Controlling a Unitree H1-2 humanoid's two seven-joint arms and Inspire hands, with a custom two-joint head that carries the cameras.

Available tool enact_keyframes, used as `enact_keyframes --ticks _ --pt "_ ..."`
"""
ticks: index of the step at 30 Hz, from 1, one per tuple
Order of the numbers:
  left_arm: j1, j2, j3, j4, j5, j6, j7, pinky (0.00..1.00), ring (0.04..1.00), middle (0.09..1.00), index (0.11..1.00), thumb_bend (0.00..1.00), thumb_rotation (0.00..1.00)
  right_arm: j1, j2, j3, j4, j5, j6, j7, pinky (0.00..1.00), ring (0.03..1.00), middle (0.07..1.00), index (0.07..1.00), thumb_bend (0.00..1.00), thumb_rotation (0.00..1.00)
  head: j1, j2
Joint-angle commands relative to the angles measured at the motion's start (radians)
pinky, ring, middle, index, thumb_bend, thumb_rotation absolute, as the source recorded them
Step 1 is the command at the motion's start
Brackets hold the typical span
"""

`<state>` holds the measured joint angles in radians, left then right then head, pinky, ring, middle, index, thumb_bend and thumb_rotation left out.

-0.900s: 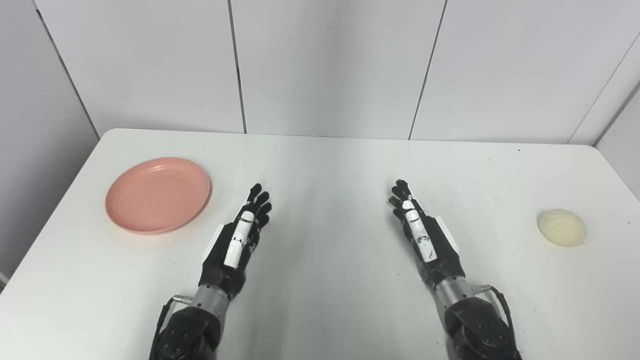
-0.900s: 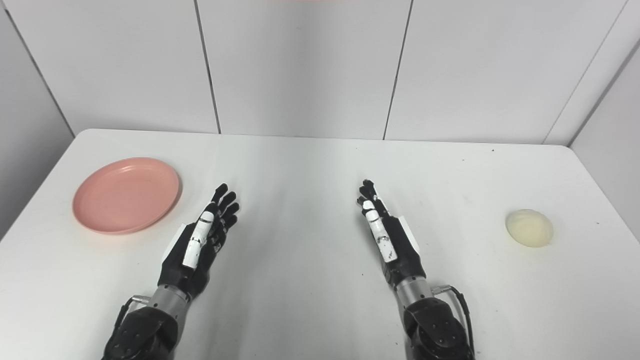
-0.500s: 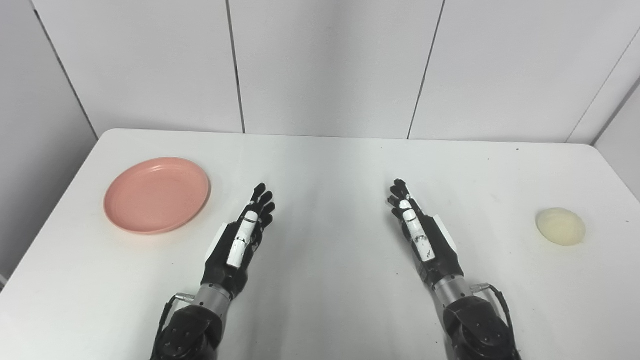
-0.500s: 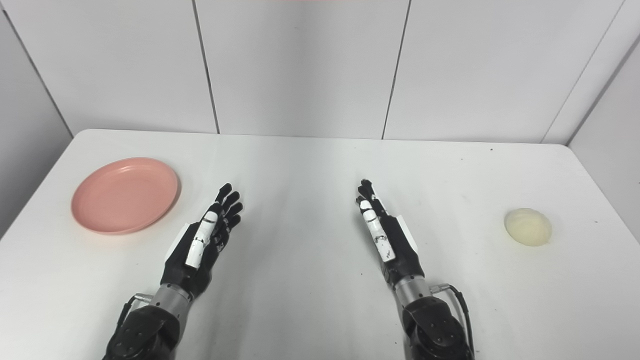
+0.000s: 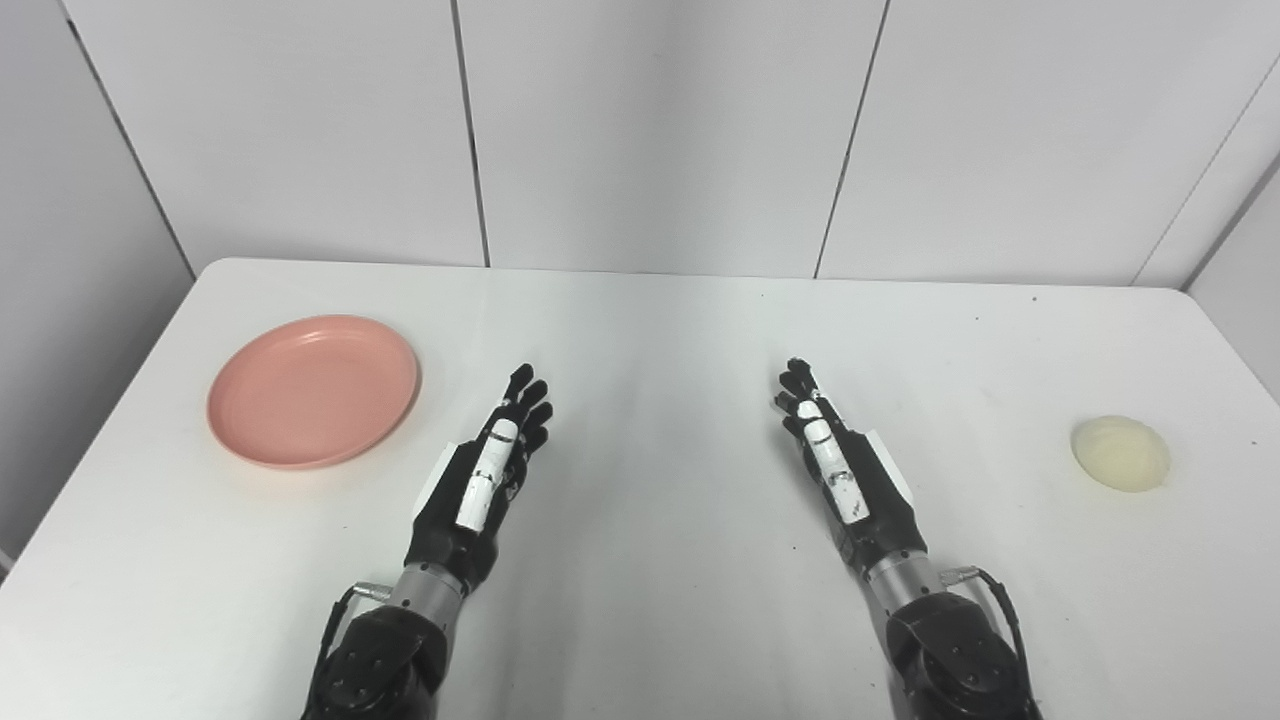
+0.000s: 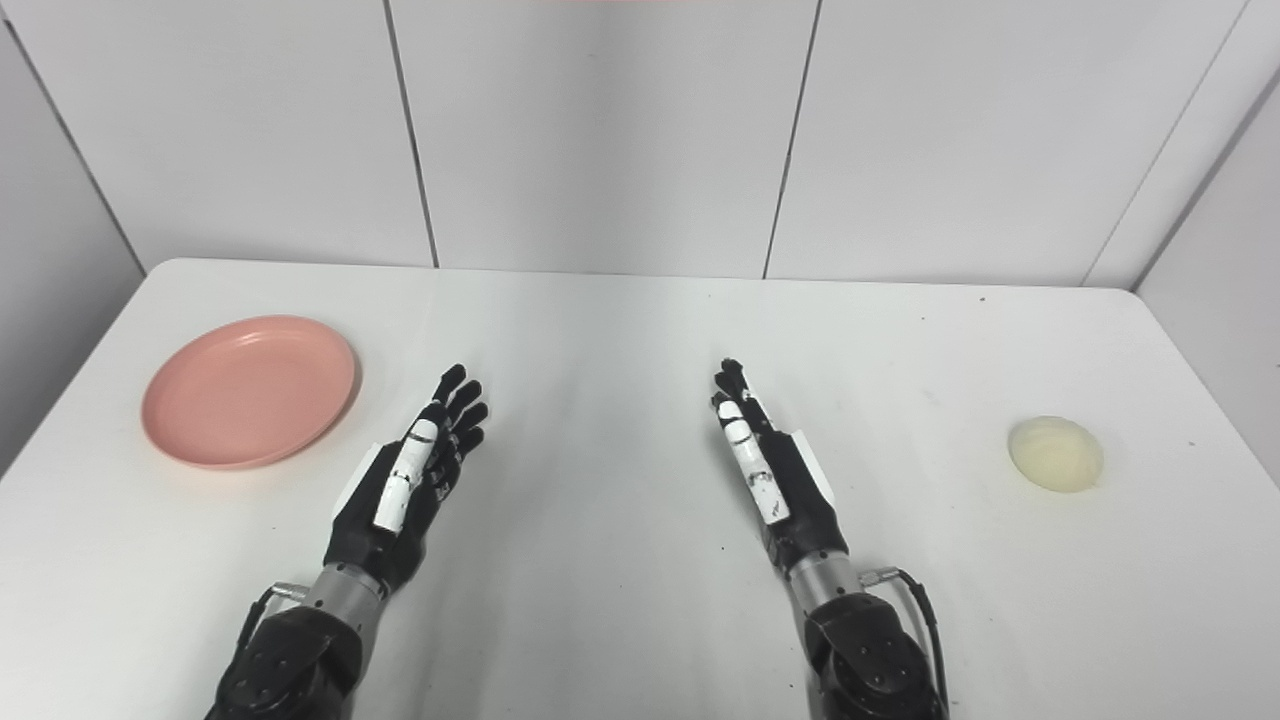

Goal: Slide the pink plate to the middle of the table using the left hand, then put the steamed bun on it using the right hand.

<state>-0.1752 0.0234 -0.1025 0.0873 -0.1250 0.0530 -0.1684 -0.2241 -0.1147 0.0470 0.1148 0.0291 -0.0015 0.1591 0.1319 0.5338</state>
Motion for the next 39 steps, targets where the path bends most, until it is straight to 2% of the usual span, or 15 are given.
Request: enact_keyframes --ticks 1,4,11,12,18,23,28,39 --pt "0.016 0.003 -0.005 0.037 0.016 0.05 0.001 1.0 0.984 1.0 1.0 0.4 1.0 -0.019 0.001 0.01 -0.004 -0.005 0.003 0.007 0.98 0.965 0.977 0.99 0.18 1.0 0.001 0.0" --pt "0.016 0.002 -0.006 0.035 0.021 0.056 0.005 1.0 0.983 0.999 1.0 0.4 1.0 -0.019 0.0 0.009 -0.002 -0.005 -0.002 0.008 0.98 0.963 0.973 0.988 0.17 1.0 0.007 -0.003" --pt "0.001 -0.003 -0.02 0.093 0.048 0.01 0.004 1.0 0.98 0.998 1.0 0.45 1.0 -0.02 -0.015 -0.001 0.027 0.014 -0.023 0.021 0.98 0.964 0.975 0.981 0.2 1.0 0.111 -0.047" --pt "-0.003 -0.008 -0.022 0.106 0.053 0.003 0.008 1.0 0.98 0.999 1.0 0.45 1.0 -0.022 -0.02 -0.003 0.036 0.019 -0.032 0.025 0.99 0.964 0.975 0.98 0.2 1.0 0.144 -0.064" --pt "-0.027 -0.035 -0.023 0.19 0.062 -0.045 0.017 1.0 0.989 1.0 1.0 0.46 1.0 -0.026 -0.039 -0.009 0.052 0.04 -0.054 0.047 1.0 0.975 0.99 0.998 0.14 1.0 0.226 -0.111" --pt "-0.048 -0.057 -0.018 0.251 0.07 -0.085 0.027 1.0 0.995 1.0 1.0 0.44 1.0 -0.031 -0.046 -0.018 0.064 0.056 -0.055 0.055 1.0 0.993 1.0 1.0 0.11 1.0 0.265 -0.129" --pt "-0.059 -0.066 -0.02 0.277 0.089 -0.104 0.04 0.99 0.987 0.995 1.0 0.43 1.0 -0.038 -0.05 -0.026 0.095 0.066 -0.084 0.061 1.0 0.991 0.998 1.0 0.12 1.0 0.267 -0.132" --pt "-0.067 -0.067 -0.01 0.288 0.085 -0.116 0.028 0.99 0.992 1.0 1.0 0.44 1.0 -0.041 -0.051 -0.026 0.098 0.066 -0.077 0.063 1.0 0.985 0.992 1.0 0.15 1.0 0.26 -0.119"
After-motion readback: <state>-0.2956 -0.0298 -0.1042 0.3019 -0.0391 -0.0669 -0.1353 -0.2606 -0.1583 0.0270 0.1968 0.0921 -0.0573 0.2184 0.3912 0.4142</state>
